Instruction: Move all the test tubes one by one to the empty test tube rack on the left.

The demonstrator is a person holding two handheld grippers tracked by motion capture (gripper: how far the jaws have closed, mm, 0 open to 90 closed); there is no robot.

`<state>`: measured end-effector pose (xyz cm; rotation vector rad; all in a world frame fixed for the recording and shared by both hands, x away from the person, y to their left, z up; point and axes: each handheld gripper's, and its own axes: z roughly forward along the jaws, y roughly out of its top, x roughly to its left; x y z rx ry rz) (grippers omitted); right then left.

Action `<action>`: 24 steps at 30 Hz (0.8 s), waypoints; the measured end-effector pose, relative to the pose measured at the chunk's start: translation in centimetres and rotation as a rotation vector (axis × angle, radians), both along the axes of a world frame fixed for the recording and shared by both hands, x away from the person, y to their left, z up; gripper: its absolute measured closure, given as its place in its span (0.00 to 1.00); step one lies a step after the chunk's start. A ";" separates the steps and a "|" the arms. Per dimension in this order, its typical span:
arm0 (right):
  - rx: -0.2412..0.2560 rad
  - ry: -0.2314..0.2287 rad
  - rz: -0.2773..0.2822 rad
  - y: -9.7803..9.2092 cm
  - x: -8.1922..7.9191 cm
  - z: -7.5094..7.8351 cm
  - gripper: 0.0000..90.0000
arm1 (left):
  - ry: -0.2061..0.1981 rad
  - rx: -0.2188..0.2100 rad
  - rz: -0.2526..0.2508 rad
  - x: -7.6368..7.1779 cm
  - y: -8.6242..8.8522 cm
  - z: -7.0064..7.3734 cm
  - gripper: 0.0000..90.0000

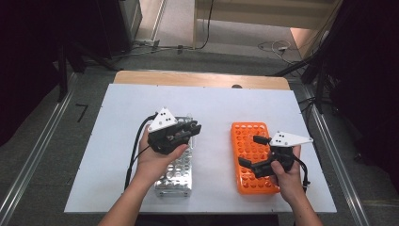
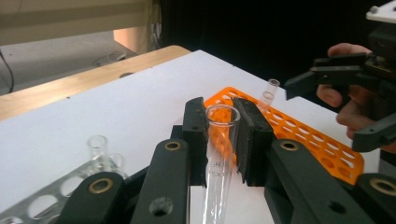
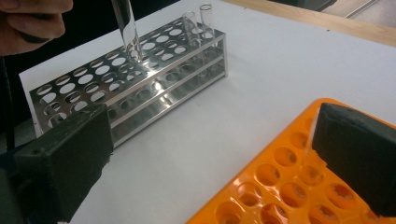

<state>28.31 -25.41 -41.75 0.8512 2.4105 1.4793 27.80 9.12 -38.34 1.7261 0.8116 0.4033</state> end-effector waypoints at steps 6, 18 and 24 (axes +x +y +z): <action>0.006 0.004 -0.035 -1.4 0.3 -0.2 0.00 | -0.012 0.005 0.050 1.3 0.9 0.2 0.83; 0.006 0.008 -0.068 -2.7 0.6 -0.6 0.00 | -0.019 0.009 0.112 3.4 1.0 -1.1 0.83; 0.004 0.007 -0.069 -2.8 0.6 -0.6 0.00 | -0.025 0.032 0.132 3.8 0.8 -2.1 0.83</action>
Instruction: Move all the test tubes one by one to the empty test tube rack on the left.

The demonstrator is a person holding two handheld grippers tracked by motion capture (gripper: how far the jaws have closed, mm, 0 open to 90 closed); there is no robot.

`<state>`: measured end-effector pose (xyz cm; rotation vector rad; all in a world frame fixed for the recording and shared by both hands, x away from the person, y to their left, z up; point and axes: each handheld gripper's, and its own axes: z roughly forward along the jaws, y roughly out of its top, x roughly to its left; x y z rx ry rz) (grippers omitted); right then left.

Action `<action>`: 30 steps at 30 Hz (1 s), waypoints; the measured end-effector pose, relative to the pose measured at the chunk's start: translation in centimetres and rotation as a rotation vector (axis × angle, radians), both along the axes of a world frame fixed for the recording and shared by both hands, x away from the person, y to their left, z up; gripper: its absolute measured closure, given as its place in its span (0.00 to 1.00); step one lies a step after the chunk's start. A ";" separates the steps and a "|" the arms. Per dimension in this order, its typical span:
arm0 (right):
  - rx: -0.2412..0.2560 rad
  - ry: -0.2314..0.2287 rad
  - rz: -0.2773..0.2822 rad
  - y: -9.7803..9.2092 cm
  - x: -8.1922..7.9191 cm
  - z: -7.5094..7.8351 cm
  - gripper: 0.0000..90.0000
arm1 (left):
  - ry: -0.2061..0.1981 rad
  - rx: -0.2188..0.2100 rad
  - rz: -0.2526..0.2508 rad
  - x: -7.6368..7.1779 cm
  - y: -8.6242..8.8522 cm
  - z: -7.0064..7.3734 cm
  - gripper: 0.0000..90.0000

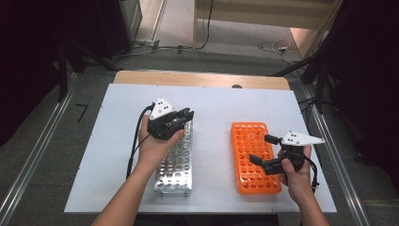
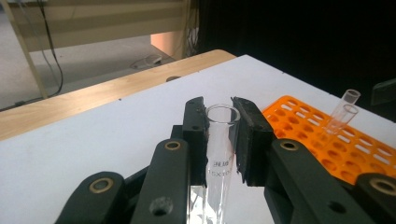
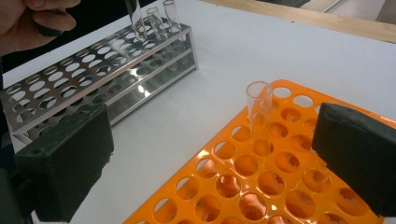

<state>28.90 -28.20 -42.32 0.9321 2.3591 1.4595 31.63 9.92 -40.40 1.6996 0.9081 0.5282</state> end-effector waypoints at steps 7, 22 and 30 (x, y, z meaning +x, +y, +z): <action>-0.004 -0.001 -0.009 -0.1 0.1 0.0 0.00 | 0.007 0.001 0.009 0.1 0.0 -1.0 0.83; -0.009 0.000 -0.021 -0.2 0.2 -0.3 0.00 | 0.046 0.071 0.001 -0.1 -0.6 -2.7 0.82; -0.010 0.003 -0.028 -0.4 0.3 -0.3 0.00 | 0.064 0.060 -0.005 -0.1 -0.5 -2.9 0.81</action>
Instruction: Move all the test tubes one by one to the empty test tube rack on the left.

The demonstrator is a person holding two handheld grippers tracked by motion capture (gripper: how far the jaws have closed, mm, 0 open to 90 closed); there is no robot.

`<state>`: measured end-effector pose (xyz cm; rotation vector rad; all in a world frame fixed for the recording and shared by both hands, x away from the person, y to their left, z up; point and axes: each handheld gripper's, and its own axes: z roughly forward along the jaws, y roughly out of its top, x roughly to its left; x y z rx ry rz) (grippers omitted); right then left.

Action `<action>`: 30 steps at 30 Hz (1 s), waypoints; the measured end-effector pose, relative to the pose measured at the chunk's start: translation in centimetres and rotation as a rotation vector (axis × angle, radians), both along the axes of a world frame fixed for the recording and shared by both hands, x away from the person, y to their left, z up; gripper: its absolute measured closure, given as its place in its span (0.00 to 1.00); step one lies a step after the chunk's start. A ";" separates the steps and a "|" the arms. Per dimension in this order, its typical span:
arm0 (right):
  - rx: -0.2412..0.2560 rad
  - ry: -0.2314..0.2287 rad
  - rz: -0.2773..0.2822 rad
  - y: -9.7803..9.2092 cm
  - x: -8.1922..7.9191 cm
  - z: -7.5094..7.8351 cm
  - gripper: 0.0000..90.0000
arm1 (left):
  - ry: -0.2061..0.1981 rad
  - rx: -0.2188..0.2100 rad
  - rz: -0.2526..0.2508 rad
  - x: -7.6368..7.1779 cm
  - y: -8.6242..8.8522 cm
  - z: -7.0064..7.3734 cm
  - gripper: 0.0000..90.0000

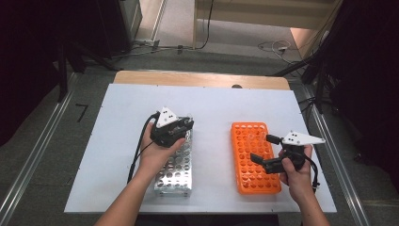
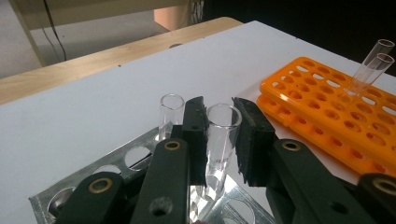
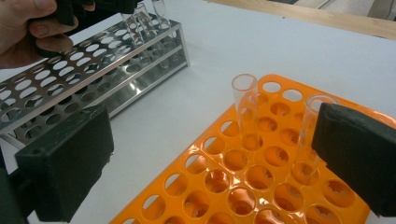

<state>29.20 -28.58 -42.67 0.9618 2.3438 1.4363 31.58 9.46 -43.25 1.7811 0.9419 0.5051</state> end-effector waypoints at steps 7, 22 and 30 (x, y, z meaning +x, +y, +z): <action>0.003 -0.002 -0.008 -0.2 0.1 0.0 0.00 | 0.013 -0.009 -0.006 0.1 0.0 0.1 0.76; 0.019 -0.017 -0.024 -0.8 0.3 0.7 0.00 | 0.031 -0.093 -0.045 -1.3 1.3 1.0 0.55; 0.011 -0.021 -0.047 -0.9 0.8 1.0 0.00 | 0.047 -0.076 -0.055 -3.7 1.9 0.9 0.29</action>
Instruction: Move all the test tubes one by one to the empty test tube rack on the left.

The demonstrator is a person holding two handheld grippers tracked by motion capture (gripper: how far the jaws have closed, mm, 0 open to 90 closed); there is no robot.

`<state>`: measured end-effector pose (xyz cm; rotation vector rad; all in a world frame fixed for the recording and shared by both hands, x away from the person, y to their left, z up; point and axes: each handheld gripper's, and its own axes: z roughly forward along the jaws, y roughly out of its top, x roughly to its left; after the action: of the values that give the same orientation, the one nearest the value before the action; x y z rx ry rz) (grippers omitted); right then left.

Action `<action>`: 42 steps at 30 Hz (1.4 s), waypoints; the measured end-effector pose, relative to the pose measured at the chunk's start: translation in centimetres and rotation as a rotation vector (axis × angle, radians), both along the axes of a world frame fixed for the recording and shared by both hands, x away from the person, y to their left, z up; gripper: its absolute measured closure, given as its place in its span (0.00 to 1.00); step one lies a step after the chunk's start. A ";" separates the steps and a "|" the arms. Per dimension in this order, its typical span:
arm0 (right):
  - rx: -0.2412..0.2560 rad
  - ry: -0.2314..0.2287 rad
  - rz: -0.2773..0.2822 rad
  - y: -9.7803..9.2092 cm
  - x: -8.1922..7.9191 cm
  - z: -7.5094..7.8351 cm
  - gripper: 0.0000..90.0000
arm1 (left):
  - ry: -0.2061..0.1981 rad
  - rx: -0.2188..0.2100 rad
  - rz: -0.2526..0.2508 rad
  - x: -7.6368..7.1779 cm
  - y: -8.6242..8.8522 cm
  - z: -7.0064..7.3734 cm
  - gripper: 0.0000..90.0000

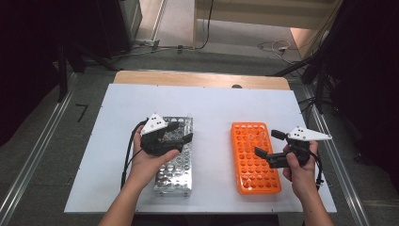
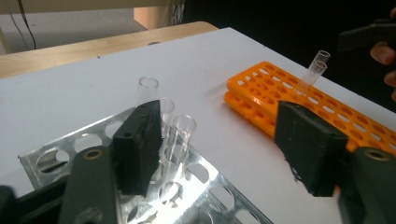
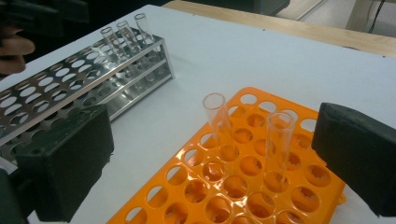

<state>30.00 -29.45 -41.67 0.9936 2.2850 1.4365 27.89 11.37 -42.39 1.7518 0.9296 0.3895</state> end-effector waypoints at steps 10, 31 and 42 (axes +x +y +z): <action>-0.025 0.024 -0.042 -0.4 2.1 -0.5 0.00 | 0.005 0.012 -0.017 -1.9 0.2 0.3 0.03; -0.071 0.124 -0.075 -1.1 4.0 -3.5 0.35 | 0.024 -0.024 -0.041 -2.7 0.7 0.1 0.00; -0.123 0.127 -0.083 -1.0 3.7 -4.6 0.64 | 0.031 -0.025 -0.037 -2.7 0.6 -0.2 0.00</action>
<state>33.66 -30.40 -46.25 1.1575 2.3574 1.2168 25.16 12.01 -42.59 1.7538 0.9183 0.3263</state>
